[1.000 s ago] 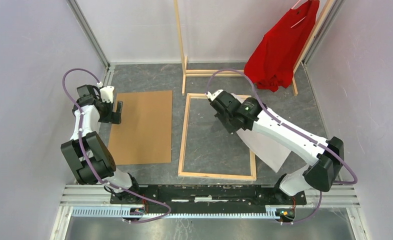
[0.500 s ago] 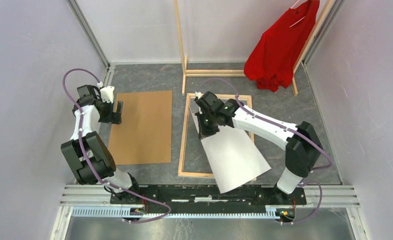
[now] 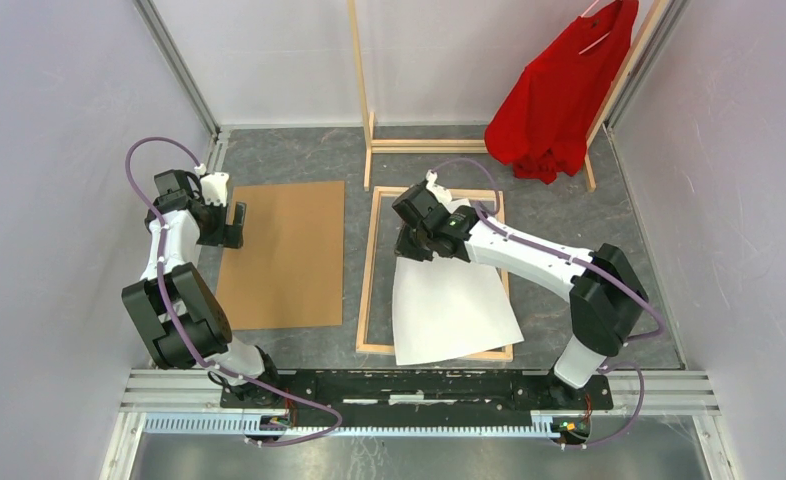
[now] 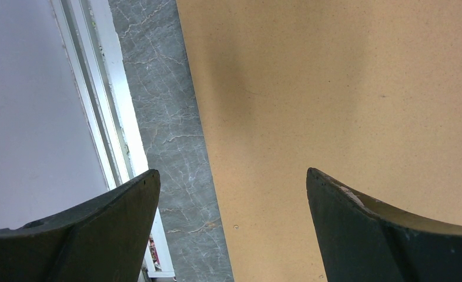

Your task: Put the photo into the frame

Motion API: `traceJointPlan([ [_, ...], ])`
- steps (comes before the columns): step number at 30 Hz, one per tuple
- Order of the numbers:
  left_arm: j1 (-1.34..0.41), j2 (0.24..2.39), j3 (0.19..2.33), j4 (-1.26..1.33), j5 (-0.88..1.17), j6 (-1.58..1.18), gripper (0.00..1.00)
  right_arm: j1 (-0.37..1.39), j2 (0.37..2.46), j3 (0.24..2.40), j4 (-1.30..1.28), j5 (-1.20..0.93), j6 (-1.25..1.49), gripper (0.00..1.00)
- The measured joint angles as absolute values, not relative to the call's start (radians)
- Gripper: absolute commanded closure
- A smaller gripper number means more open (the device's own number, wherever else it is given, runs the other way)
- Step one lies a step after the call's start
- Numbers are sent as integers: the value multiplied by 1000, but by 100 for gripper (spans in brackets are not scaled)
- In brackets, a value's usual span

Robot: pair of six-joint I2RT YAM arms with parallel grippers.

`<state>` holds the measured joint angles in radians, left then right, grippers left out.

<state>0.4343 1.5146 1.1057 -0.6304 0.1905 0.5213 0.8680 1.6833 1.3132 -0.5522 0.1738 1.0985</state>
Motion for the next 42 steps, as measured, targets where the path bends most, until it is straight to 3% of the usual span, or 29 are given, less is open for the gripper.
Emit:
traceJointPlan([
  [18, 430, 1515, 1106, -633, 191, 522, 0, 868, 1689, 1303, -488, 423, 1296, 100],
  [37, 430, 1515, 1106, -635, 191, 522, 0, 825, 1737, 1286, -456, 395, 1217, 100],
  [39, 430, 1515, 1106, -635, 191, 522, 0, 824, 1765, 1292, -448, 373, 1197, 87],
  [42, 430, 1515, 1106, -635, 190, 522, 0, 823, 1813, 1308, -441, 327, 1162, 50],
])
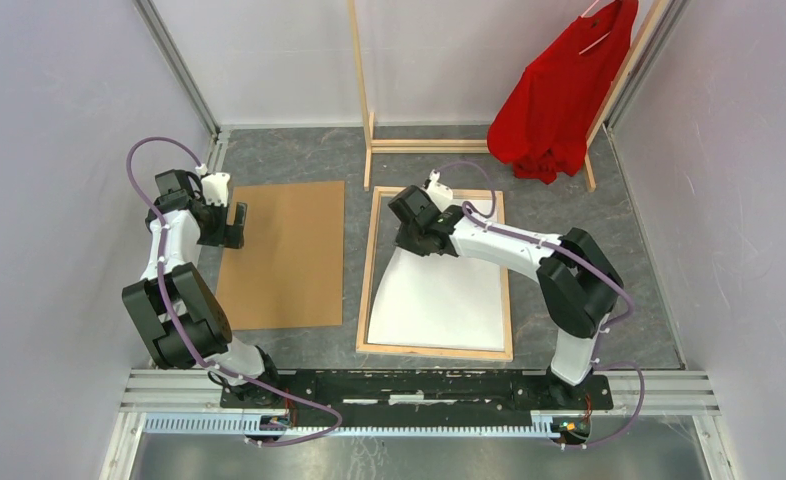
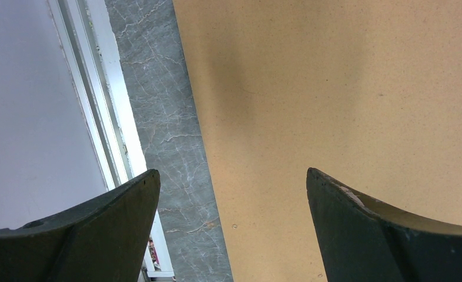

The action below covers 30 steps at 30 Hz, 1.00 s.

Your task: Put the photo into the frame

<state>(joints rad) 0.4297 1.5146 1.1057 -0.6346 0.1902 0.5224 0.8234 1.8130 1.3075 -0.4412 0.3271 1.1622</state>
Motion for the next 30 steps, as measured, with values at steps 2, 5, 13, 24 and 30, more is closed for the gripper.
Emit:
traceJointPlan([
  [2, 430, 1515, 1106, -635, 190, 523, 0, 823, 1827, 1312, -434, 303, 1140, 34],
  [5, 430, 1515, 1106, -635, 190, 523, 0, 824, 1833, 1312, -429, 284, 1130, 23],
  [13, 430, 1515, 1106, -635, 190, 532, 0, 822, 1833, 1333, -420, 264, 1094, 13],
  [24, 430, 1515, 1106, -636, 182, 533, 0, 812, 1833, 1335, -376, 228, 1028, 11],
  [30, 445, 1544, 1125, -641, 127, 541, 0, 838, 1842, 1348, -253, 175, 976, 10],
])
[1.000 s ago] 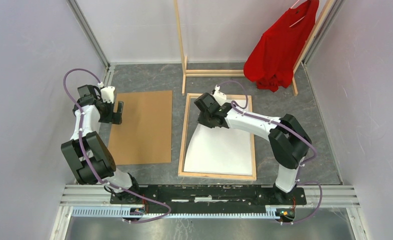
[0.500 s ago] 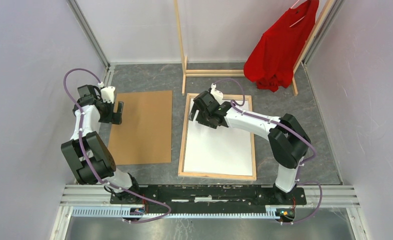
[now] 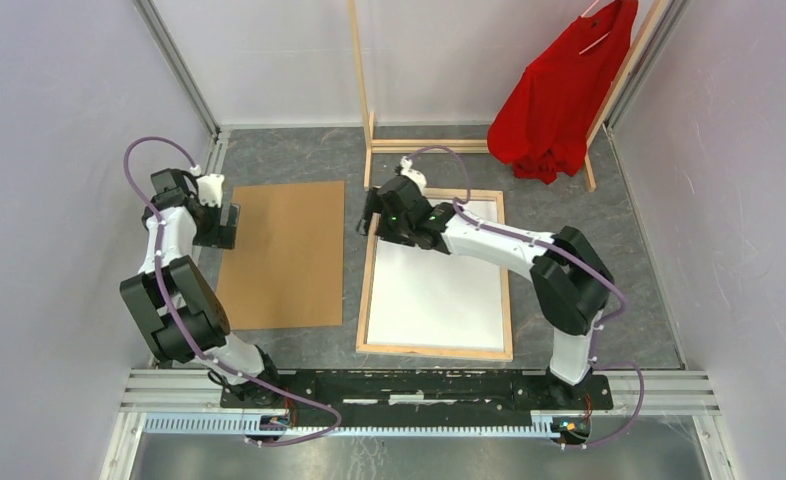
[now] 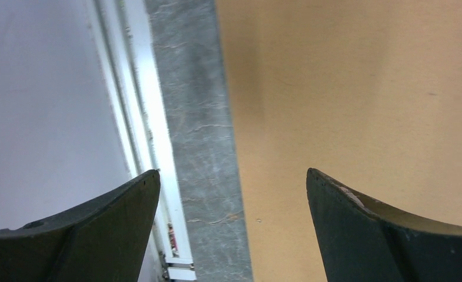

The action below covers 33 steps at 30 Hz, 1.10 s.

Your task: Put the photo into the frame

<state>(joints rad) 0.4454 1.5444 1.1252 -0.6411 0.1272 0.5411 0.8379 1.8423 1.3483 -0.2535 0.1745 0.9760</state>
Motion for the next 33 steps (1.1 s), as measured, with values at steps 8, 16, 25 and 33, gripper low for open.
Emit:
traceJointPlan([
  [8, 535, 1625, 1153, -557, 1, 560, 2, 932, 2090, 1631, -187, 99, 915, 10],
  [16, 542, 1691, 1084, -453, -51, 559, 6, 953, 2218, 1651, -180, 56, 916, 10],
  [25, 530, 1731, 1032, -373, -54, 558, 8, 950, 2246, 1663, -171, 52, 929, 10],
  [33, 507, 1731, 1015, -323, -61, 558, 9, 950, 2262, 1666, -126, 38, 970, 10],
])
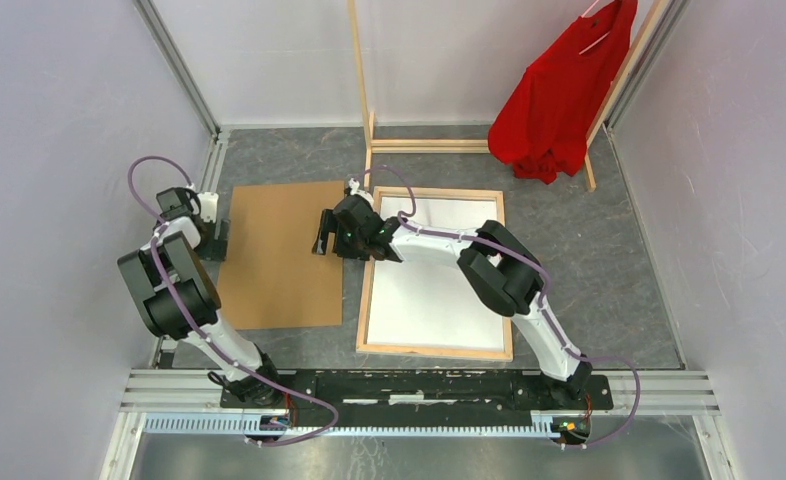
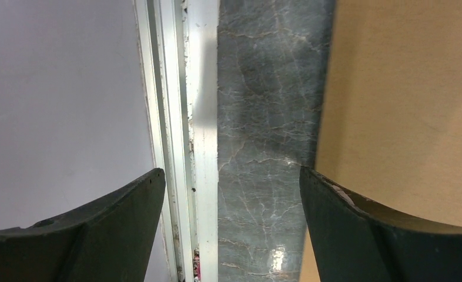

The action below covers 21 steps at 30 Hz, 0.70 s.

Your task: Put the photo into the frame

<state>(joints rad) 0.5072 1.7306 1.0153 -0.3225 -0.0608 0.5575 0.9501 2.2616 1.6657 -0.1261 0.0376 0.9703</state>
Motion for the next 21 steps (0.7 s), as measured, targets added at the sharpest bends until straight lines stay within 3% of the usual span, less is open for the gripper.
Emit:
traceJointPlan([
  [8, 466, 1698, 957, -261, -82, 596, 15, 933, 2263, 1628, -39, -11, 1046, 11],
  [21, 417, 1649, 873, -193, -84, 733, 18, 901, 2153, 1304, 352, -120, 1275, 13],
])
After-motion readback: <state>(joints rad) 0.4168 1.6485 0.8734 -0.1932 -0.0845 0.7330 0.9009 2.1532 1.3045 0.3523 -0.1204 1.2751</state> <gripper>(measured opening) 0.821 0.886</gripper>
